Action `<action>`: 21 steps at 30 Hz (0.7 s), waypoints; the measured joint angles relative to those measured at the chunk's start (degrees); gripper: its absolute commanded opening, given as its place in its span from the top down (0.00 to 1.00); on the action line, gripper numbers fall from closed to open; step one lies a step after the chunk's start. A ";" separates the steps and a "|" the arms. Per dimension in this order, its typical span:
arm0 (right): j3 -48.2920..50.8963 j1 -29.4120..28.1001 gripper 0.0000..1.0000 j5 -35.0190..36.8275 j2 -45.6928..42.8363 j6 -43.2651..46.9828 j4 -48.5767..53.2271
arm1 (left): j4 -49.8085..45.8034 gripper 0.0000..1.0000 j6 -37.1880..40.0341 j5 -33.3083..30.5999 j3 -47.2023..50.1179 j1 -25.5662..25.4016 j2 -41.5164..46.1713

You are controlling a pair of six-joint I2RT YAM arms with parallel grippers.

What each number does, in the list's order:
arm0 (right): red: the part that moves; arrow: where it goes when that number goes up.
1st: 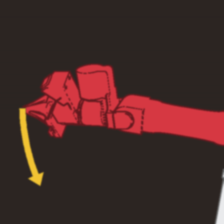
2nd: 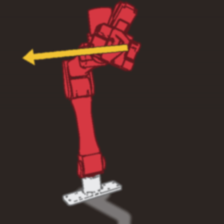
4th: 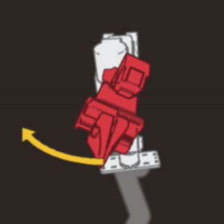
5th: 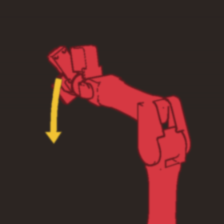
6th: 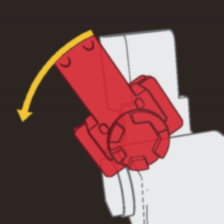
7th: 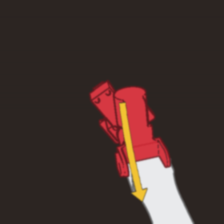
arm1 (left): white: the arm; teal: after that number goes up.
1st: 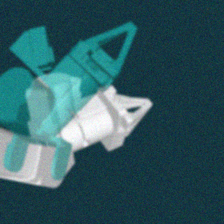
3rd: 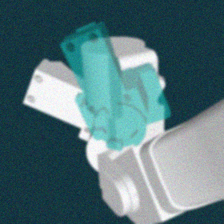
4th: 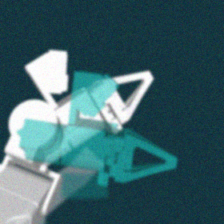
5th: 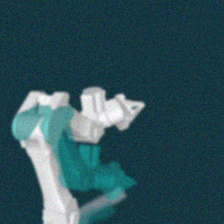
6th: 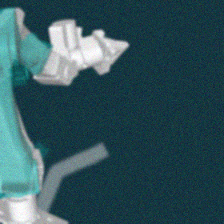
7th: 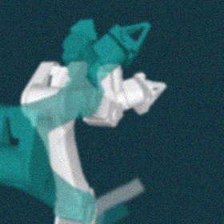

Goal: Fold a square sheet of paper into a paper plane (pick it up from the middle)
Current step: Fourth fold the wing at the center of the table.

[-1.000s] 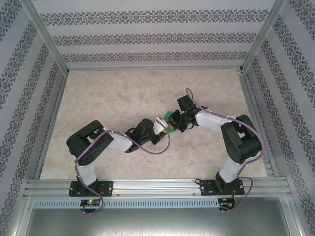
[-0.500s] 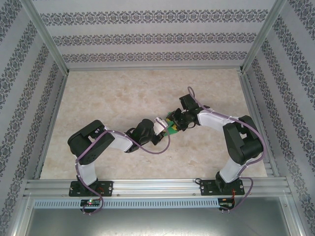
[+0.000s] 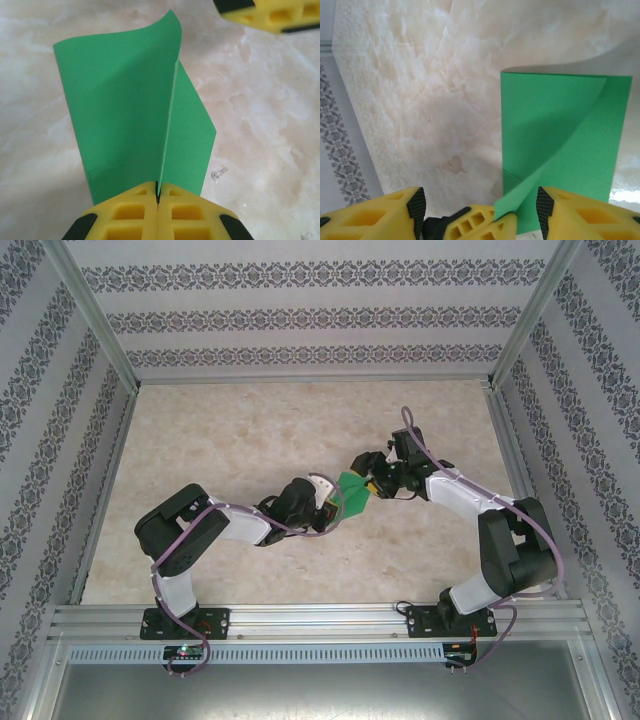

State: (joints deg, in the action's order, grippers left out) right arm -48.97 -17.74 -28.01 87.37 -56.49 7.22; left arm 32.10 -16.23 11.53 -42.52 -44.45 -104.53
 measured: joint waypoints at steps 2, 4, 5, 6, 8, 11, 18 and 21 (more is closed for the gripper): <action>0.83 -0.02 0.39 -0.66 0.00 1.53 -0.26 | 0.00 0.96 -3.06 -0.22 0.09 0.02 0.00; 1.44 -0.02 0.40 -1.42 0.00 2.75 -0.68 | 0.13 0.96 -5.60 -0.66 0.48 0.11 0.02; 1.68 -0.04 0.40 -1.73 0.02 3.32 -0.83 | 0.17 0.96 -6.99 -0.90 0.81 0.20 0.04; 1.79 -0.13 0.41 -1.92 0.07 3.80 -0.94 | 0.17 0.96 -8.11 -1.22 1.09 0.22 0.04; 1.88 -0.48 0.42 -2.23 0.42 4.66 -1.44 | 0.26 0.96 -10.56 -1.75 1.70 0.31 0.07; 1.88 -1.64 0.44 -2.82 1.57 5.79 -2.19 | 0.94 0.96 -14.08 -2.16 2.67 0.33 0.11; 1.88 -3.54 0.47 -3.19 5.22 6.84 -2.60 | 2.95 0.96 -21.18 -1.25 3.96 1.62 0.13; 1.88 -3.54 0.47 -3.28 5.88 6.99 -2.82 | 3.06 0.96 -23.58 -0.13 3.96 2.25 0.22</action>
State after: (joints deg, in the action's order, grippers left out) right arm -47.09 -21.28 -31.29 93.25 -49.50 4.40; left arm 35.16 -39.81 11.40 -38.57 -42.19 -104.31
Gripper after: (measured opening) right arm 0.535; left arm 0.068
